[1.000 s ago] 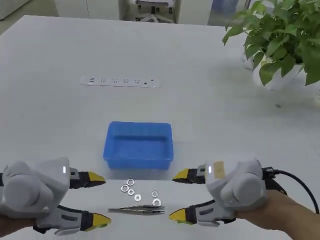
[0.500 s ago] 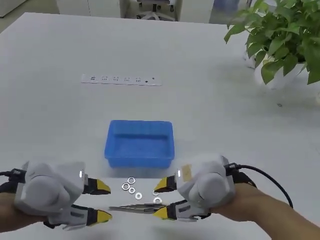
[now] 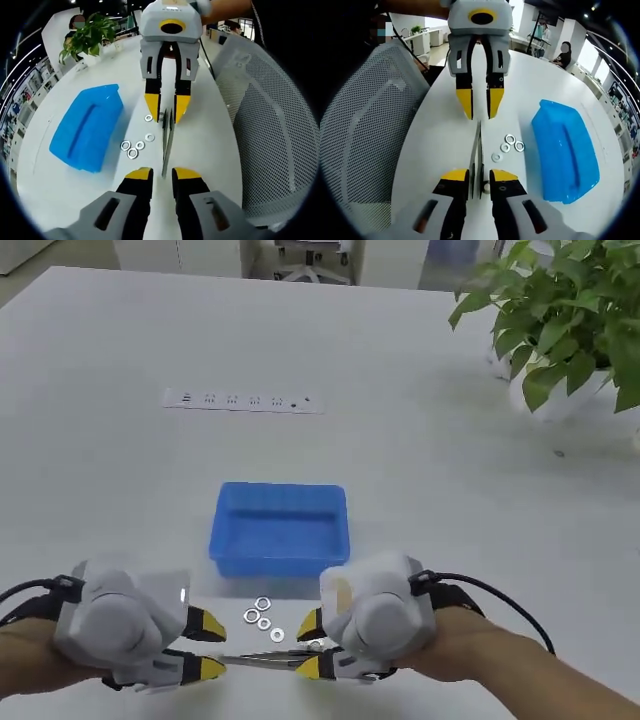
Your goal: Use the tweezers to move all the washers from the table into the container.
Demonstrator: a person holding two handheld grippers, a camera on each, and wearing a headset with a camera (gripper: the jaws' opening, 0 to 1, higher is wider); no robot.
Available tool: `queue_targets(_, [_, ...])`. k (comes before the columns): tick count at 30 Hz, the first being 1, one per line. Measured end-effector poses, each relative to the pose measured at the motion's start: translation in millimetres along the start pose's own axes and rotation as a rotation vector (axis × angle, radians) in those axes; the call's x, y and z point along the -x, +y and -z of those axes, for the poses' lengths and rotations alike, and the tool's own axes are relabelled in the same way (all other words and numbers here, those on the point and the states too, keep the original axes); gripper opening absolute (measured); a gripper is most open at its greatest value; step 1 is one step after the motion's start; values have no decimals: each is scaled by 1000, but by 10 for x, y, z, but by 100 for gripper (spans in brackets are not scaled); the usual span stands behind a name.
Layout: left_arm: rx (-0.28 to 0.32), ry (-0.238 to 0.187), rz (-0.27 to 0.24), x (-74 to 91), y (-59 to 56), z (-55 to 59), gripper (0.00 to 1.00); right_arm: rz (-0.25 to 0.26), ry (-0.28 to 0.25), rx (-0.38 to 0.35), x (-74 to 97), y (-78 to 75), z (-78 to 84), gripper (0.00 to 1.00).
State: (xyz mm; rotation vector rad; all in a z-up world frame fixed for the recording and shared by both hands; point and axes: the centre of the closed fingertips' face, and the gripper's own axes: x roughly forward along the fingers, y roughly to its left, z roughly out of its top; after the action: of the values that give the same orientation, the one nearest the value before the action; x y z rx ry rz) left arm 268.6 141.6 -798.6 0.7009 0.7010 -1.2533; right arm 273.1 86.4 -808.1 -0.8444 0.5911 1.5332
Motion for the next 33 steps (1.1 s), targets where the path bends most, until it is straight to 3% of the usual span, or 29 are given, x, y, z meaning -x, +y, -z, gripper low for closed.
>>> queue_targets(13, [-17, 40, 45, -114, -12, 75, 14, -12, 31, -3, -57, 32, 55, 13])
queue_targets(20, [-13, 44, 58, -132, -11, 78, 7, -10, 36, -6, -59, 34, 53, 11])
queue_targets(33, [-28, 42, 59, -136, -9, 76, 6, 3, 39, -6, -55, 24, 54, 9])
